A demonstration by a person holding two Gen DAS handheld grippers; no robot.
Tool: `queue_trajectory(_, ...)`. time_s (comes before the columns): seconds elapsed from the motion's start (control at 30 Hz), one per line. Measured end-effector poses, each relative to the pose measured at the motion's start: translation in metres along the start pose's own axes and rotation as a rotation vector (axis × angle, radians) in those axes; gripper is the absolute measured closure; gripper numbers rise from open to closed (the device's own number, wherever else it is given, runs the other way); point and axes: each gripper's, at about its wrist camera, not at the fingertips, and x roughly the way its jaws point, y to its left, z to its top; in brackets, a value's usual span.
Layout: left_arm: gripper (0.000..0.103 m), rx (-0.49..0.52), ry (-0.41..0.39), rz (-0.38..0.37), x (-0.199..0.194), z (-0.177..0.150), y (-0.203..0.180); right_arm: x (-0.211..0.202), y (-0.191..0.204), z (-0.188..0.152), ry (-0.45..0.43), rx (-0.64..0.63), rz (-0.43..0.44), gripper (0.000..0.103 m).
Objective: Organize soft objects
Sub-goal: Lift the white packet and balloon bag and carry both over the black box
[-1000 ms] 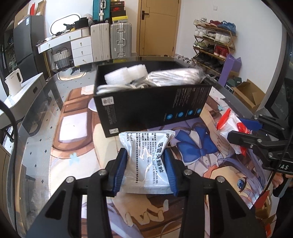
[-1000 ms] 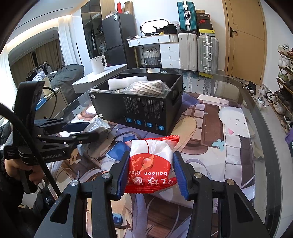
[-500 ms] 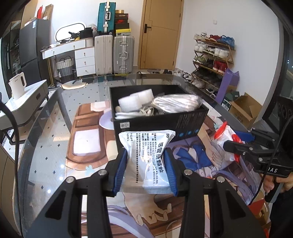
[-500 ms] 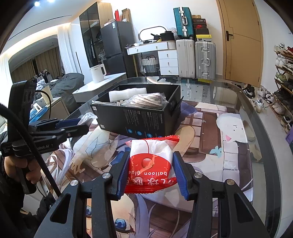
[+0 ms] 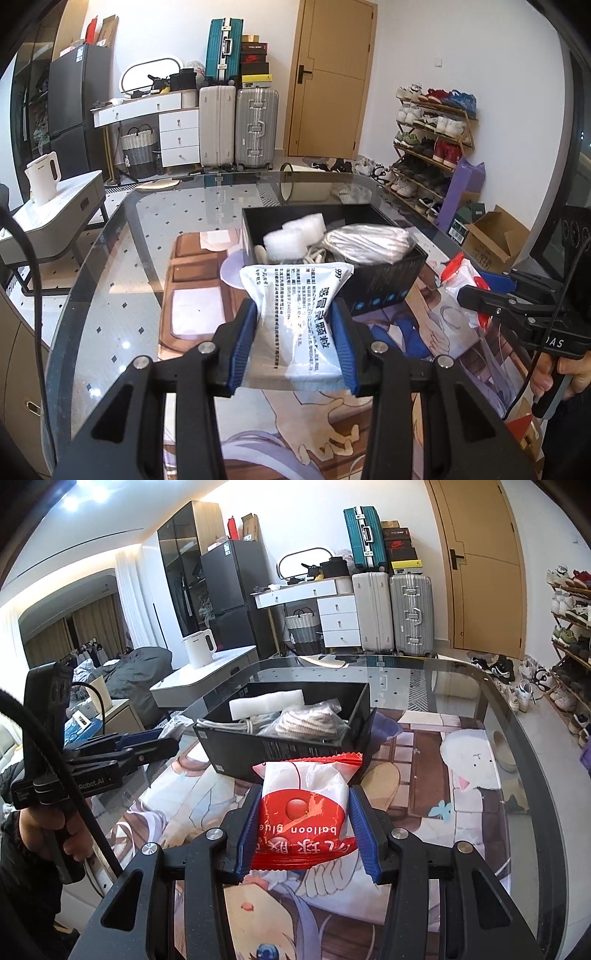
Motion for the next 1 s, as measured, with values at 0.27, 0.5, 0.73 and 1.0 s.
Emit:
queue_trajectory(0.27,0.063,-0.014,-0.022,-0.012,-0.003,0.009,0.005,-0.004,0.008,0.027,-0.020,-0.017,-0.004,0.056)
queue_trajectory(0.5,0.063,-0.021,-0.036,-0.019,0.000,0.024,0.009,0.001,0.007,0.047,-0.022,-0.015,-0.010,0.056)
queue_trajectory(0.73,0.063,-0.016,-0.043,-0.030,0.008,0.037,0.009,0.011,0.013,0.063,-0.009,-0.035,-0.017,0.056)
queue_trajectory(1.0,0.063,-0.004,-0.049,-0.034,0.019,0.049,0.008,0.020,0.015,0.080,-0.014,-0.040,-0.020,0.056)
